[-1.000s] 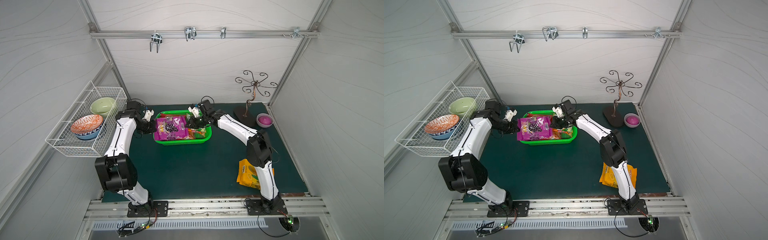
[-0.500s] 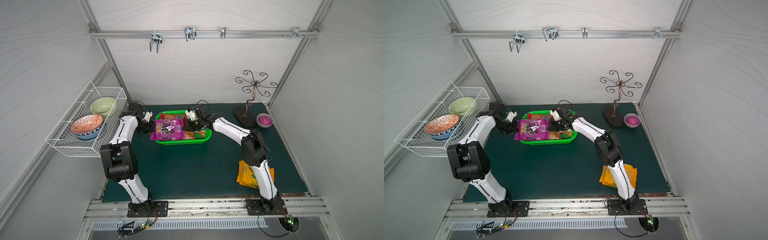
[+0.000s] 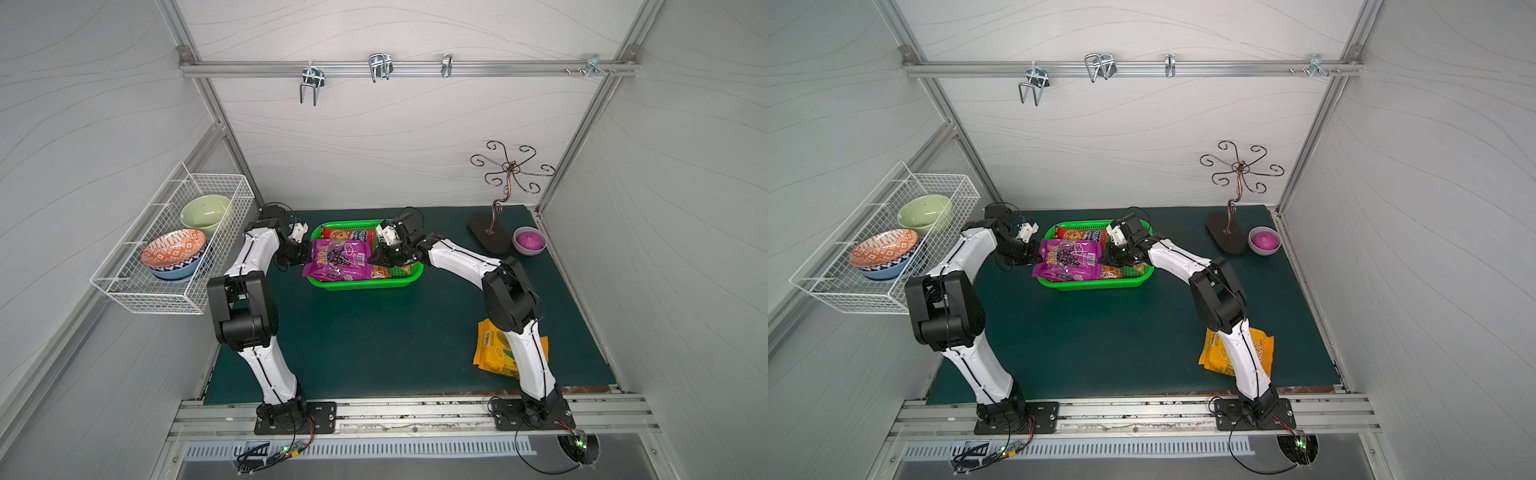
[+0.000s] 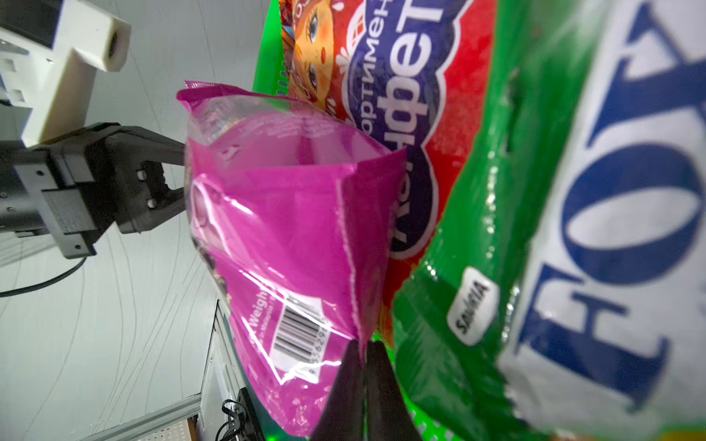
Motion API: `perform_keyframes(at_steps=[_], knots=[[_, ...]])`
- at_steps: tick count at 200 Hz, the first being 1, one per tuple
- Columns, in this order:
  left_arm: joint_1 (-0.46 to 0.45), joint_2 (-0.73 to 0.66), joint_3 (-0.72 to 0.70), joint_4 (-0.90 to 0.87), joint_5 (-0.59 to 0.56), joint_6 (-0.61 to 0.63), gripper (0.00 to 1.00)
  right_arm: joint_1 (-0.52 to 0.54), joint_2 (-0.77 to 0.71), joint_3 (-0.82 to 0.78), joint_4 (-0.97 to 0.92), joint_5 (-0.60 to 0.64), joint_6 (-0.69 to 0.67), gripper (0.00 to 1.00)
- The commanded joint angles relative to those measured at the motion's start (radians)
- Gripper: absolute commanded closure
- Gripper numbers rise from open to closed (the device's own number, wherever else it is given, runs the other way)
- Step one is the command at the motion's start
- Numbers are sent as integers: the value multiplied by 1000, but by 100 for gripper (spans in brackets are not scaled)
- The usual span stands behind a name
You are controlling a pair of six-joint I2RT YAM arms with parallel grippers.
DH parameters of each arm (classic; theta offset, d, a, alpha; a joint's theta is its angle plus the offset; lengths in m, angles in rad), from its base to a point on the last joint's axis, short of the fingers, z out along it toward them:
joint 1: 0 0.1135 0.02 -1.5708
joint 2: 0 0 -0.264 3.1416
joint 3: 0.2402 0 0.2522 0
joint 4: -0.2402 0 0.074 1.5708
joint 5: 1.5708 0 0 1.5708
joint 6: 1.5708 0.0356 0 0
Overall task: Put the candies in the basket
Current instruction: Place the candy in the basket, then move the candy to the center of the board.
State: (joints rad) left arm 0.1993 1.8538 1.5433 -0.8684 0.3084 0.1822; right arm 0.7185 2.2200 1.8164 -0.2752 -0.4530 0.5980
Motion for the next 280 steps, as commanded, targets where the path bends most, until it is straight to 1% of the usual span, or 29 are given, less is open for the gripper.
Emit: perform_keyframes(at_steps=[1,15,24,32,40,44,65,77,109,123,128,140,150,155,161,166,176,185,198,208,218,236,251,260,280], knots=[[29,-85,38,25,-77,-17,78,-44,-71,39,-114,27,-19,70],[29,-127,43,-2,-58,-22,73,-49,-99,60,-139,27,-24,69],[29,-152,49,-21,-50,-24,67,-55,-123,60,-147,31,-21,68],[28,-172,56,-38,-47,-26,63,-63,-145,56,-155,29,-21,68],[29,-185,69,-59,-46,-29,62,-71,-168,49,-159,21,-20,67],[29,-192,77,-68,-45,-29,59,-76,-180,44,-165,17,-24,67],[21,-226,110,-126,3,-20,57,-94,-266,-1,-205,30,-72,67],[-6,-244,125,-155,16,-11,57,-102,-329,-39,-242,58,-111,64],[-131,-275,165,-224,33,20,56,-124,-520,-173,-380,204,-202,52],[-182,-272,190,-243,44,16,56,-138,-603,-238,-453,271,-209,44],[-198,-268,199,-247,52,12,56,-142,-633,-267,-481,314,-203,41],[-243,-260,216,-256,65,3,56,-156,-707,-330,-579,440,-128,35],[-289,-254,218,-256,83,-6,58,-179,-760,-397,-677,558,-19,21],[-314,-251,217,-258,95,-8,59,-200,-787,-431,-733,589,42,14],[-346,-246,216,-263,106,-9,59,-244,-816,-477,-791,591,98,9],[-372,-241,212,-265,115,-10,59,-287,-840,-515,-822,565,118,6],[-428,-231,202,-265,131,-10,59,-381,-891,-603,-847,510,124,4],[-476,-222,186,-252,142,-19,59,-464,-945,-681,-861,515,138,1],[-542,-204,168,-230,158,-25,59,-583,-1028,-785,-871,527,163,1],[-595,-183,171,-223,156,-24,58,-673,-1086,-851,-871,511,175,1],[-640,-153,178,-222,157,-23,58,-748,-1135,-886,-881,517,183,1],[-705,-113,184,-215,164,-28,57,-874,-1182,-935,-932,554,195,1],[-735,-85,183,-196,179,-47,57,-964,-1195,-964,-946,596,188,1],[-739,-76,180,-180,185,-67,57,-1009,-1195,-987,-915,610,179,1],[-741,-59,184,-173,181,-82,57,-1094,-1146,-1023,-821,491,148,1]])
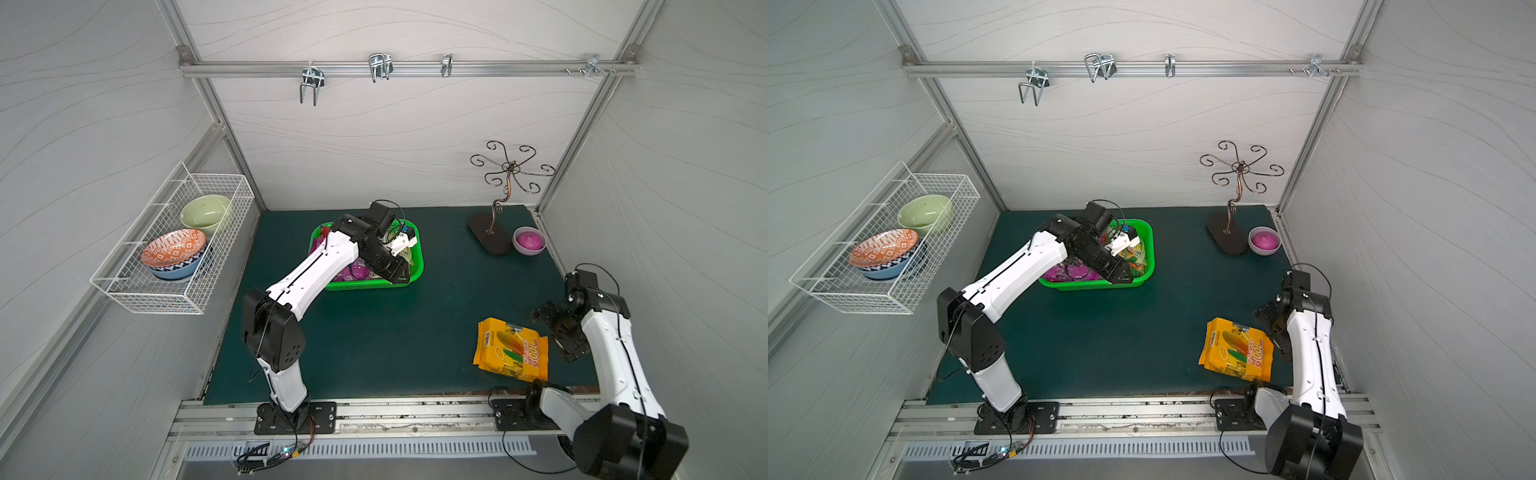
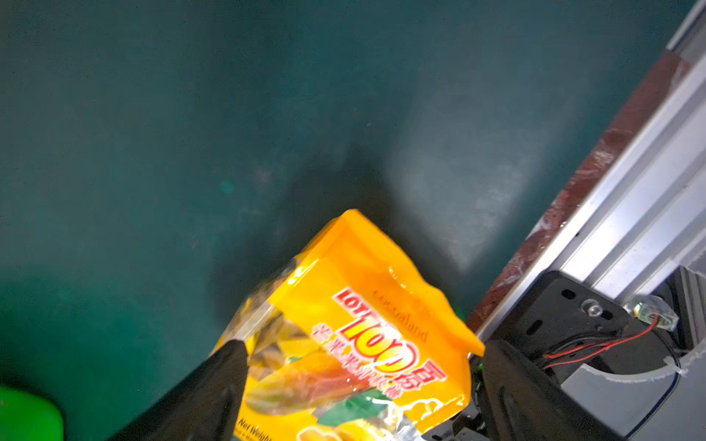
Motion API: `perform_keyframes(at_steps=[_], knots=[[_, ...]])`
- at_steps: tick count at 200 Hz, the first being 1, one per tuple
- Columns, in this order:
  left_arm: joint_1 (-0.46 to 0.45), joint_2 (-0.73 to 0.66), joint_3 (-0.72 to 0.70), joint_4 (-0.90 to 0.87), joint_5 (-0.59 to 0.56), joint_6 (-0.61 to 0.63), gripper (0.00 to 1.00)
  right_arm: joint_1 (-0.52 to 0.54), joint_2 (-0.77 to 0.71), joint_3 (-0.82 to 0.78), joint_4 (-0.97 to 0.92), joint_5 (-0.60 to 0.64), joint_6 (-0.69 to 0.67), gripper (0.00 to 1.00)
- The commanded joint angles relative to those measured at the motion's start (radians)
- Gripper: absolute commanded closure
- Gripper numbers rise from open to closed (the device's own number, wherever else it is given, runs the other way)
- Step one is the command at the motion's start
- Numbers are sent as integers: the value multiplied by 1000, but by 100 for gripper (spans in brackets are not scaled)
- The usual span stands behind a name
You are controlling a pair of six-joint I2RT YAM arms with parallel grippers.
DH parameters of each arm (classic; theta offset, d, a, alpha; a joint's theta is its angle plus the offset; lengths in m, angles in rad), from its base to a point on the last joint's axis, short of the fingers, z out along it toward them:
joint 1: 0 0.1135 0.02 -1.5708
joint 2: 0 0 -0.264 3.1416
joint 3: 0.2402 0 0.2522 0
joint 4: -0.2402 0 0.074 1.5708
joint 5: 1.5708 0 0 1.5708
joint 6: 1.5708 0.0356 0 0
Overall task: Put the candies in the basket
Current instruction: Move the candy to the center of the board.
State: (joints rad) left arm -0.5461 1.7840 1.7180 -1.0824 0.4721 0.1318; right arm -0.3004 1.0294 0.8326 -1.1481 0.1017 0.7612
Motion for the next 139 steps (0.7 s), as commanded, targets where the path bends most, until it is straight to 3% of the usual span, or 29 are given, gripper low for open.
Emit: perform_keyframes(at_steps=[1,28,63,92,139], knots=[[5,11,9,41,15,-32,57,-80,49,-41,53,-72,-15,1],[7,-9,-10,36,-34,-10,57,-129,124,-127,140,-382,-35,1],[37,-29,-55,43,-37,-6,59,-13,79,-146,210,-520,7,1],[87,-37,-75,40,-24,-2,60,198,109,-153,264,-535,117,1],[163,-78,-132,25,-30,21,61,615,222,-103,505,-539,392,1]])
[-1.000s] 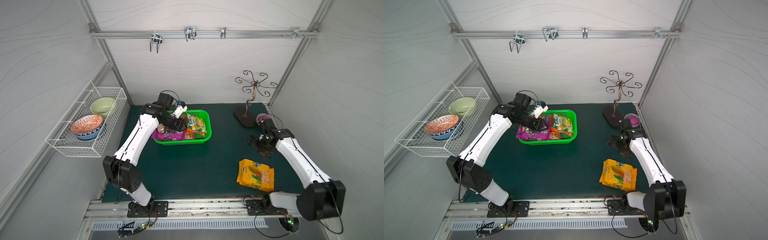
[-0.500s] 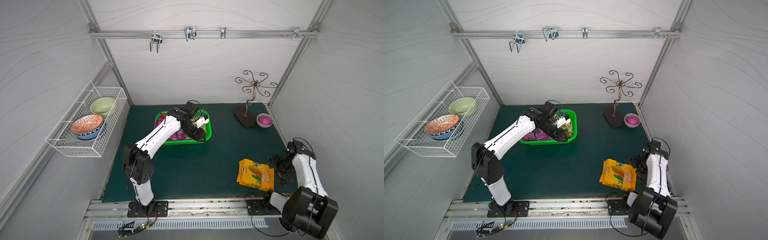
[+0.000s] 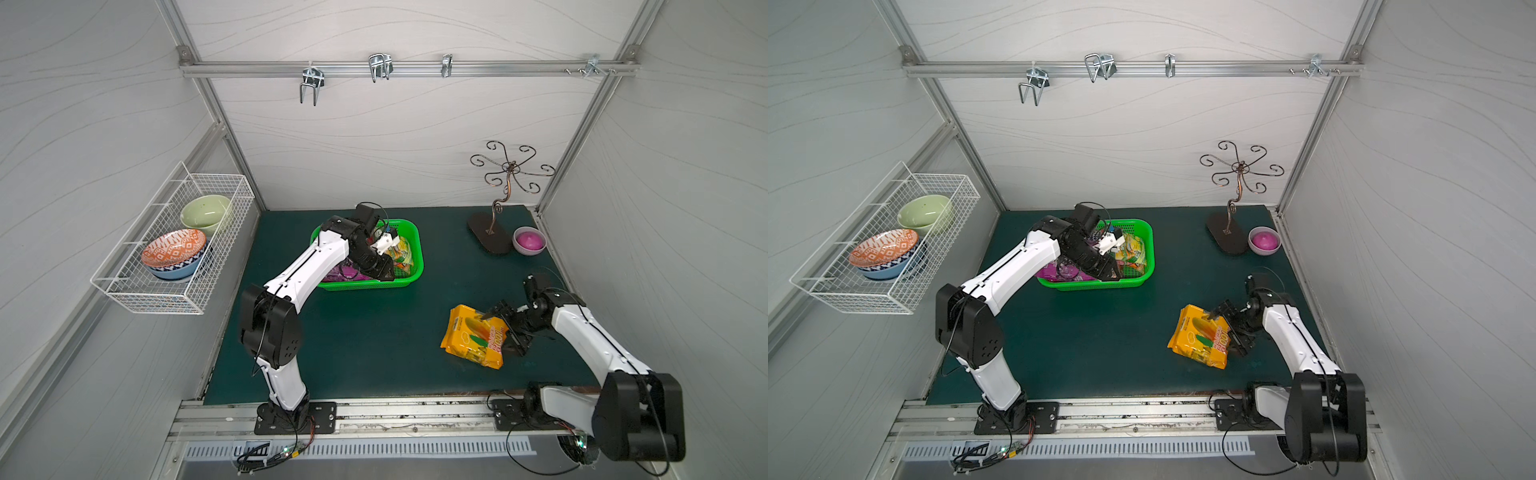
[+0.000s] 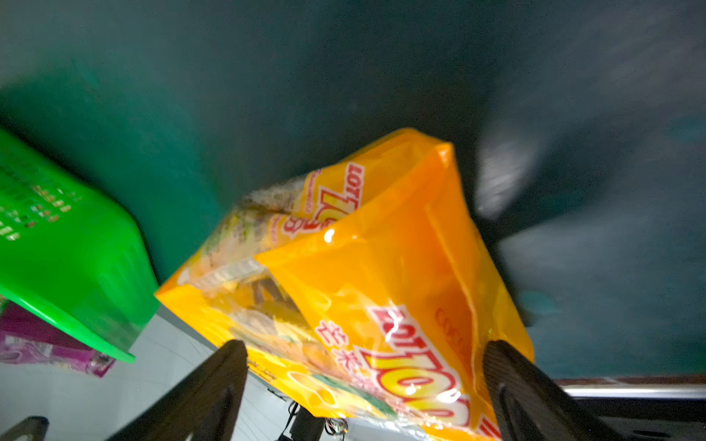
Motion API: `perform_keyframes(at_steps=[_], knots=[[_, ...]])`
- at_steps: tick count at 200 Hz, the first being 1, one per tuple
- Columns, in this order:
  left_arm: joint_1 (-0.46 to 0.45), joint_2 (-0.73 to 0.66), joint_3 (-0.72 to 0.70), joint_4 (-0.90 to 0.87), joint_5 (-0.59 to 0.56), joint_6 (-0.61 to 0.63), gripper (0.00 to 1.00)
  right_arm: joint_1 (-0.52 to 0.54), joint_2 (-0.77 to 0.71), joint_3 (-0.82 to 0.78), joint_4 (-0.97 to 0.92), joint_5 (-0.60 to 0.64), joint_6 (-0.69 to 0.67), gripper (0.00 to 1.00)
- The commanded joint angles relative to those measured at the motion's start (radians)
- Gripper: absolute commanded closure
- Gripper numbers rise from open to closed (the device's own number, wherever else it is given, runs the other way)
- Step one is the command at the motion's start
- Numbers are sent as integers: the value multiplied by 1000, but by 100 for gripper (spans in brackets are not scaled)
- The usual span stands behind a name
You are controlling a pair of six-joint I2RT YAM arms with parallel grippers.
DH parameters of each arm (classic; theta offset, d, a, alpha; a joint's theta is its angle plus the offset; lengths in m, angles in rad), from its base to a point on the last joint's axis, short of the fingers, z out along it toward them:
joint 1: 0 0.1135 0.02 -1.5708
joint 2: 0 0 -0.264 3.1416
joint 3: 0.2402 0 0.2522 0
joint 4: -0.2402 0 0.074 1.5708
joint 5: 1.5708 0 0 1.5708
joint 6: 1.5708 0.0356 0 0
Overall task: Put the candies in the basket
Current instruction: Move the candy to the center of the board.
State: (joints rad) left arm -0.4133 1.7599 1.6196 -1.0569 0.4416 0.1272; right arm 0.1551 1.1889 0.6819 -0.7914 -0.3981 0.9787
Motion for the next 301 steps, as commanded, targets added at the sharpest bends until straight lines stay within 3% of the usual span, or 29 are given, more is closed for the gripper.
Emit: perform_keyframes(at_steps=[1,22,51,74,104,111,134,143,159,177,206,280,292,301], knots=[[32,-55,-36,1,-1,26,61,168,67,53,149,-38,177,1],[48,-74,-90,10,-7,26,61,274,159,166,132,11,144,1],[47,-83,-163,37,48,16,60,282,184,215,91,25,25,1],[42,-51,-162,45,98,9,60,284,94,209,-6,59,-61,1],[8,1,-101,57,124,1,59,272,-134,114,-100,84,-73,5],[-5,14,-89,66,126,-5,59,258,-170,89,-113,80,-74,8],[-64,51,-73,97,132,-32,58,179,-267,-7,-101,23,-67,34],[-89,63,-72,109,128,-42,58,149,-287,-40,-79,17,-61,36],[-119,88,-68,131,123,-59,58,114,-274,-84,-11,10,-67,52],[-124,117,-47,136,115,-67,58,106,-216,-108,89,-17,-68,64],[-123,135,-26,128,84,-58,58,118,-134,-156,283,-85,-74,64],[-124,115,-50,137,55,-44,58,100,-113,-155,297,-73,-115,60],[-124,120,-49,139,53,-45,58,96,-94,-162,320,-73,-118,63],[-124,126,-45,139,53,-47,58,96,-73,-168,333,-65,-120,71]])
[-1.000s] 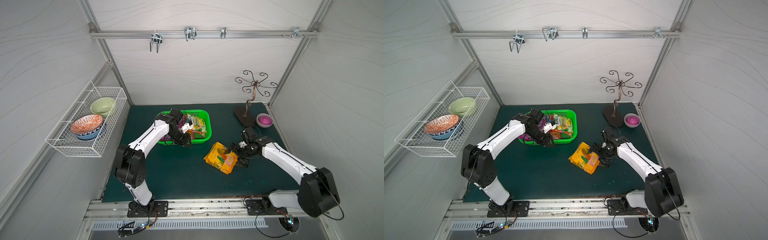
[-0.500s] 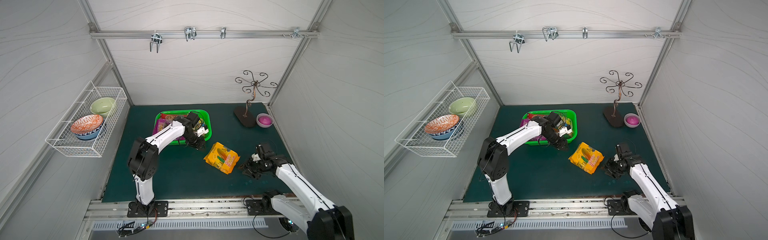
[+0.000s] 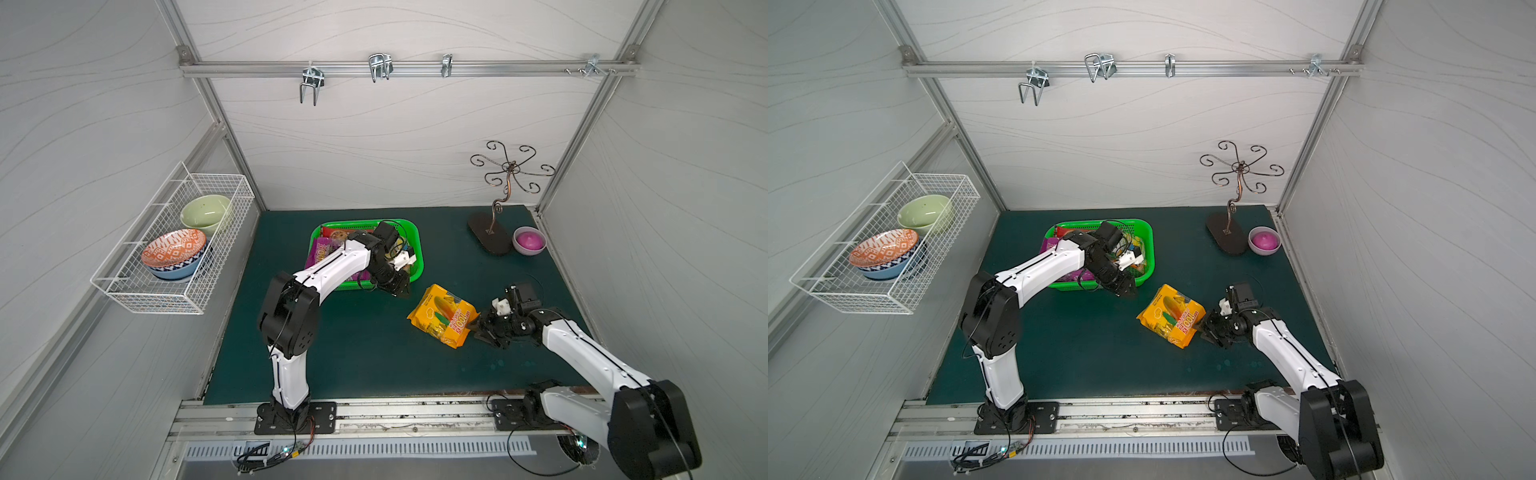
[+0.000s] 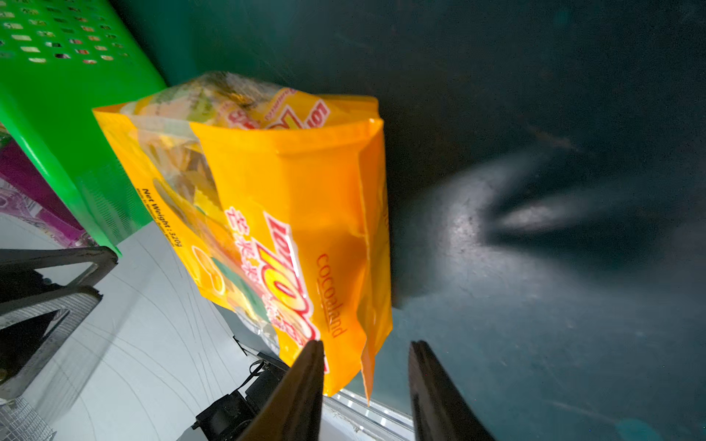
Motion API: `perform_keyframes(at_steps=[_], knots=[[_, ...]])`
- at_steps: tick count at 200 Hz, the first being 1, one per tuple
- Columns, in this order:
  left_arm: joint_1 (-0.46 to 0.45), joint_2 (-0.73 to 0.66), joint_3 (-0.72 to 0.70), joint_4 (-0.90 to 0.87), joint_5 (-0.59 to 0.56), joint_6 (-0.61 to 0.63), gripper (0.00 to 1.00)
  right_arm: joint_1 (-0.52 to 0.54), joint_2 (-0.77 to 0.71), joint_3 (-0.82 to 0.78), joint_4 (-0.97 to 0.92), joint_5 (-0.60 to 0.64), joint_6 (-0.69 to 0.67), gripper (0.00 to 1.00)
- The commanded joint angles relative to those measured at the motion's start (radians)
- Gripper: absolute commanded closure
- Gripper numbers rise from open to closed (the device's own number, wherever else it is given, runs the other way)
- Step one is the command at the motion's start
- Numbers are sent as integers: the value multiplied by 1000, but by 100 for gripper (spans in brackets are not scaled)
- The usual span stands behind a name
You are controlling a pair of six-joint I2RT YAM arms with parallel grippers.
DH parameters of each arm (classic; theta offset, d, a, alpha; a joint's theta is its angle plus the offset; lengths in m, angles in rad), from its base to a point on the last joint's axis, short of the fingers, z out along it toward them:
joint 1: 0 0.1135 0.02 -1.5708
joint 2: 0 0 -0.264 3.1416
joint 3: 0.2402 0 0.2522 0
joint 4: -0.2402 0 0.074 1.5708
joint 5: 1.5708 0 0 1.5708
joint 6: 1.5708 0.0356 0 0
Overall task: Put the candies in the basket
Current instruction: Move the candy to the center of the board.
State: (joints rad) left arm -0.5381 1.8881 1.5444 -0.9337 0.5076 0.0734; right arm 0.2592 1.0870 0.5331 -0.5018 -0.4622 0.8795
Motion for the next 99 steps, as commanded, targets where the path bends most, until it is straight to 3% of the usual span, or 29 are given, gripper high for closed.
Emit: perform_keyframes(at_steps=[1,11,55,78,99], knots=[[1,-1,30,16,-13,7,58,-8,32,-22,46,0,-22,72],[1,3,31,17,-12,6,58,-9,50,-36,70,8,-21,78],[-27,-5,-16,93,-51,-5,58,-31,151,-50,155,1,-51,82],[-36,12,-14,121,-38,-35,58,-36,150,-30,150,37,-61,100],[-39,17,-28,150,-41,-44,58,-71,117,4,70,96,-96,100]])
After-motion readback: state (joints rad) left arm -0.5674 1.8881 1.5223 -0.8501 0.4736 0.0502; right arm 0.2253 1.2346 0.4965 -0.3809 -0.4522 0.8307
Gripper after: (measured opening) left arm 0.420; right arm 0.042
